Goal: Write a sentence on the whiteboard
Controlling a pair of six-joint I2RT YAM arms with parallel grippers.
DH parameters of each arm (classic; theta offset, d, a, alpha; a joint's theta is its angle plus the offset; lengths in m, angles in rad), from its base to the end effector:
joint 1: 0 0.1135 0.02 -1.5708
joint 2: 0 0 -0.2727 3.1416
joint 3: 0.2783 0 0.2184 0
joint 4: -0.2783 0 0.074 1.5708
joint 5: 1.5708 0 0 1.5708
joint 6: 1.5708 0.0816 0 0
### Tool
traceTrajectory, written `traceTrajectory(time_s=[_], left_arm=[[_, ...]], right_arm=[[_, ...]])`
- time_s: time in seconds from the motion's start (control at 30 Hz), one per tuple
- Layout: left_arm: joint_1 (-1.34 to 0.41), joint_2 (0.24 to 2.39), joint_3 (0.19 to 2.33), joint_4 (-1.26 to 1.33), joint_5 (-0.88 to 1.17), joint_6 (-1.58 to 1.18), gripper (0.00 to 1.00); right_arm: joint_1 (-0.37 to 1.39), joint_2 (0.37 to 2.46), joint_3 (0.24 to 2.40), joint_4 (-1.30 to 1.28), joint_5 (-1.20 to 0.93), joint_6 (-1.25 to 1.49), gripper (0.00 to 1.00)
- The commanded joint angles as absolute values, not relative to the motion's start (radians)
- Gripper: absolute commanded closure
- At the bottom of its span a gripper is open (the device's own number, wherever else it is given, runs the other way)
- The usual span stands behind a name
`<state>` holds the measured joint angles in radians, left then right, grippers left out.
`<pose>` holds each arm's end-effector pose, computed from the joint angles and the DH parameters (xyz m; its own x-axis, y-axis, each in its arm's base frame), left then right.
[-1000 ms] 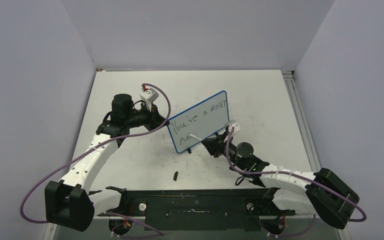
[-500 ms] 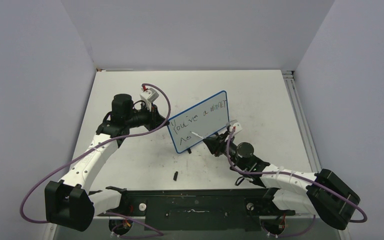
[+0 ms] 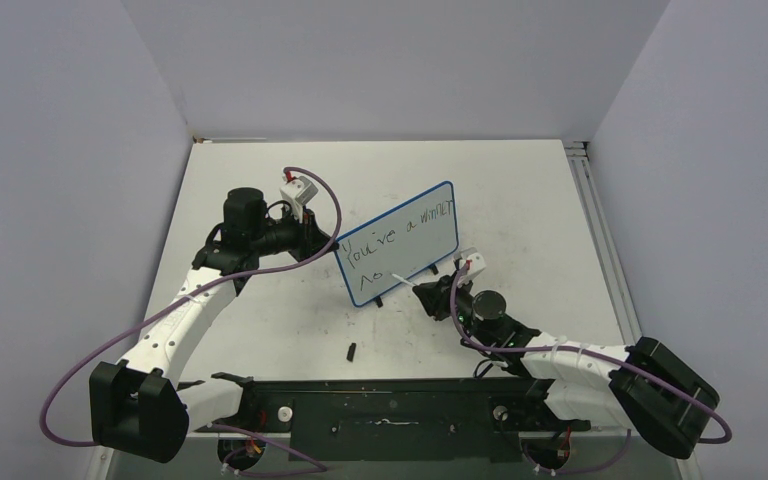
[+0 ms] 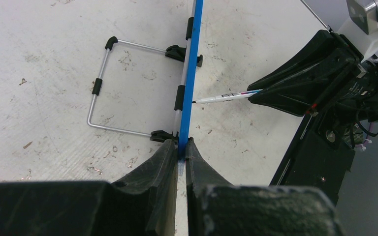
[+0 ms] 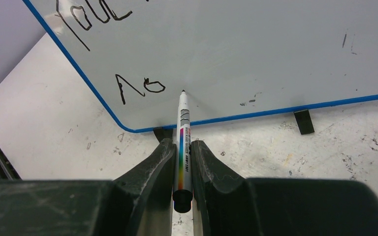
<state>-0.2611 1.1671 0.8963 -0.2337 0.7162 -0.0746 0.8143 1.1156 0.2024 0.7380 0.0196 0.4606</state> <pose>0.2276 -0.1163 0.3004 -0.5216 0.0812 -0.8493 0.7131 0.5881 -0.3817 0.1585 0.1656 0.2018 -0.4245 0.1977 -0.8836 -0.5863 0.6836 0.4346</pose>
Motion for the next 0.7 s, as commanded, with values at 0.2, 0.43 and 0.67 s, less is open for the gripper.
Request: traceTrajectory(time_s=[0.2,0.43,0.67], left_arm=[[-0.267,1.152,0.897,-0.232,0.736,-0.091,1.00],[-0.267,1.153,0.899,-0.233,0.736,-0.091,1.00],[-0.267,1.154,0.898,-0.233,0.735,-0.091,1.00]], right_arm=[[0.822,1.097,0.227,0.777,0.012,0.471,0.95],[0.822,1.076,0.244,0.796,0.008,0.473,0.95],[0.822,1.124,0.266,0.848,-0.033,0.472,0.95]])
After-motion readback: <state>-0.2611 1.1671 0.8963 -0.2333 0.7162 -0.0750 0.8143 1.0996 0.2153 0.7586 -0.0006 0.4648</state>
